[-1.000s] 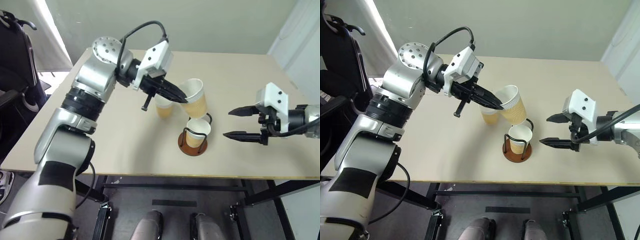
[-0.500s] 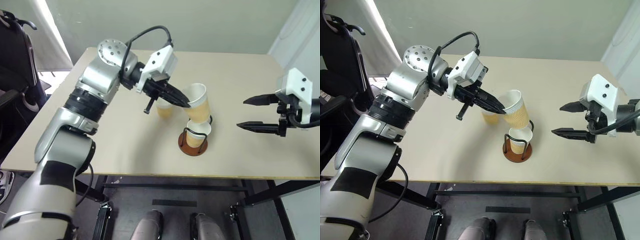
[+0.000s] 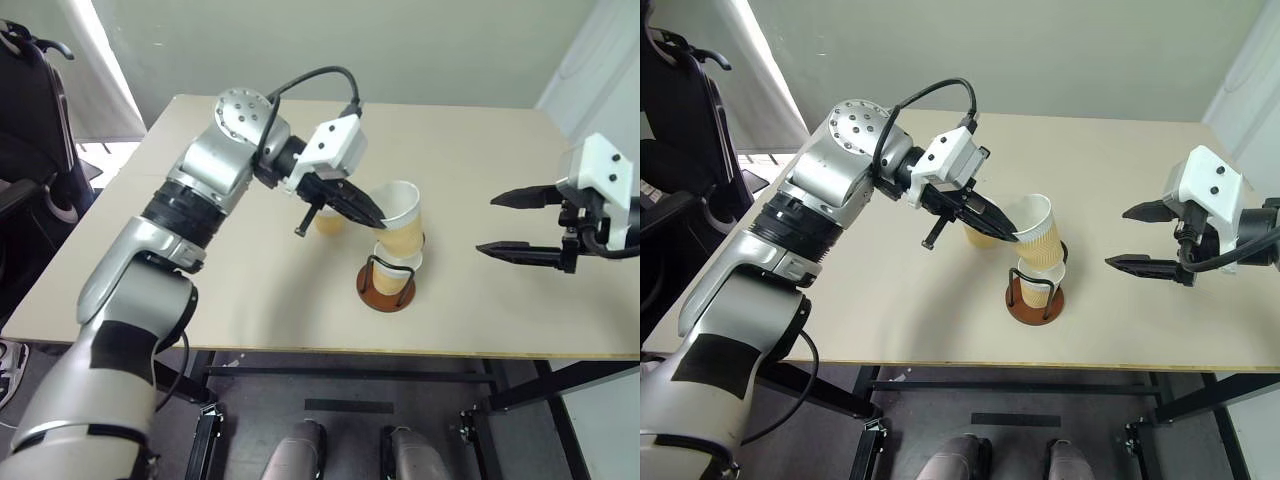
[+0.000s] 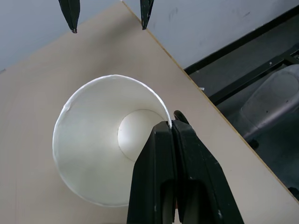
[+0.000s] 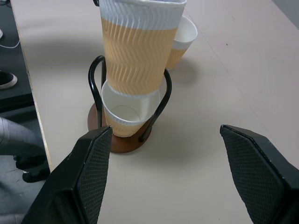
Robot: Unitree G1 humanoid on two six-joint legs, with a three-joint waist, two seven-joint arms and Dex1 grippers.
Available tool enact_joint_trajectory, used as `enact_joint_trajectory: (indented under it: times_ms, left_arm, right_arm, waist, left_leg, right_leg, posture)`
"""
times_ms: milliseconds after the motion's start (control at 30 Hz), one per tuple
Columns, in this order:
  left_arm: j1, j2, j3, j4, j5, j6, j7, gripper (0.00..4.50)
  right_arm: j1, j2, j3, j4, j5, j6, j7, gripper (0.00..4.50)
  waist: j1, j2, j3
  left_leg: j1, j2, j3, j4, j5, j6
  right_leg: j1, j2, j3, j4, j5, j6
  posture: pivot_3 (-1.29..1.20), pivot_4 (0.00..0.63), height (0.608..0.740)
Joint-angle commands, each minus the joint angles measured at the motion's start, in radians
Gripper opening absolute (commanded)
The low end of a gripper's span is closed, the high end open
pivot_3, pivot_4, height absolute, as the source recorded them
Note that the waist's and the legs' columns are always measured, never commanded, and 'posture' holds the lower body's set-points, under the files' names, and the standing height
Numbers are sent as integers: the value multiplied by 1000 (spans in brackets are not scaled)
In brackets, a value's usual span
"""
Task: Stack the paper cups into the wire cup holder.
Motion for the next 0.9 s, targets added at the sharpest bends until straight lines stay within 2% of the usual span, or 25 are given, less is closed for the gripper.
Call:
enact_joint_trajectory:
  times_ms: [33, 700, 900]
  left_arm:
    - [-10, -1, 5, 2, 11, -37, -30, 38]
    - [14, 18, -52, 9, 42, -94, -30, 38]
    - [25, -9, -33, 62, 108, -150, -30, 38]
  right_arm:
    - [-2, -19, -60, -20, 10, -2, -4, 3741]
    - [18, -13, -61, -27, 7, -4, -10, 3741]
    - [23, -12, -58, -28, 4, -6, -11, 3741]
  waist:
    - [0, 0, 0]
    - [0, 0, 0]
    - [1, 0, 0]
  left_leg:
    - [0, 0, 0, 0, 0, 0]
    - [0, 0, 0, 0, 0, 0]
    - [0, 0, 0, 0, 0, 0]
  right_leg:
    - [0, 0, 0, 0, 0, 0]
    - [0, 0, 0, 0, 0, 0]
    - [0, 0, 0, 0, 0, 0]
  posture:
    - [0, 150, 740]
    - [0, 150, 740]
    - [0, 150, 740]
